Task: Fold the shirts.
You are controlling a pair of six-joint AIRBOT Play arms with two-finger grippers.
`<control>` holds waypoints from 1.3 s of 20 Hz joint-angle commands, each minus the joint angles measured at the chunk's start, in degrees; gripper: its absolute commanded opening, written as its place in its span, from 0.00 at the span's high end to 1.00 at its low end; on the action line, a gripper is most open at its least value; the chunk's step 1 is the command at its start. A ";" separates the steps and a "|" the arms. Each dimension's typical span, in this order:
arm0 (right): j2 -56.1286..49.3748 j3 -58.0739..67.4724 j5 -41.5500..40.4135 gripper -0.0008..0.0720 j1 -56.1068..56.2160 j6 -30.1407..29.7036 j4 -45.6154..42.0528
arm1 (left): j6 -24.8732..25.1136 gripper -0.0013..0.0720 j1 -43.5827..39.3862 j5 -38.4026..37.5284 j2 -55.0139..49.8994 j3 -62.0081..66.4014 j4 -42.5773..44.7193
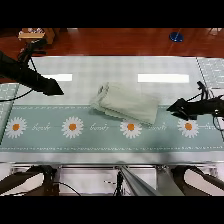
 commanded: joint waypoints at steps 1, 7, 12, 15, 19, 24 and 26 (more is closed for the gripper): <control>-3.76 -6.45 -7.82 0.30 3.89 -7.45 14.51 | -1.05 0.35 0.07 0.00 -0.09 -0.02 0.76; -10.16 -6.45 -15.76 0.87 15.10 -9.77 25.33 | -3.15 0.35 0.04 0.00 -0.39 -0.02 0.76; -4.57 -2.08 -4.87 0.97 11.34 -12.83 23.17 | -4.48 0.35 0.04 -0.02 -0.39 -0.02 0.74; 5.29 2.34 -0.26 0.97 5.20 -4.85 14.80 | -4.44 0.35 0.00 -0.02 -0.44 -0.02 0.76; 17.14 8.70 11.69 0.97 -7.13 6.10 0.46 | -4.42 0.35 0.00 0.00 -1.07 -0.02 0.76; 26.16 11.52 26.29 0.97 -25.75 13.38 -23.61 | -4.42 0.35 0.00 0.02 -2.54 -0.02 0.76; 27.71 11.52 29.35 0.97 -33.00 13.57 -32.26 | -4.39 0.35 0.00 0.04 -2.89 -0.02 0.76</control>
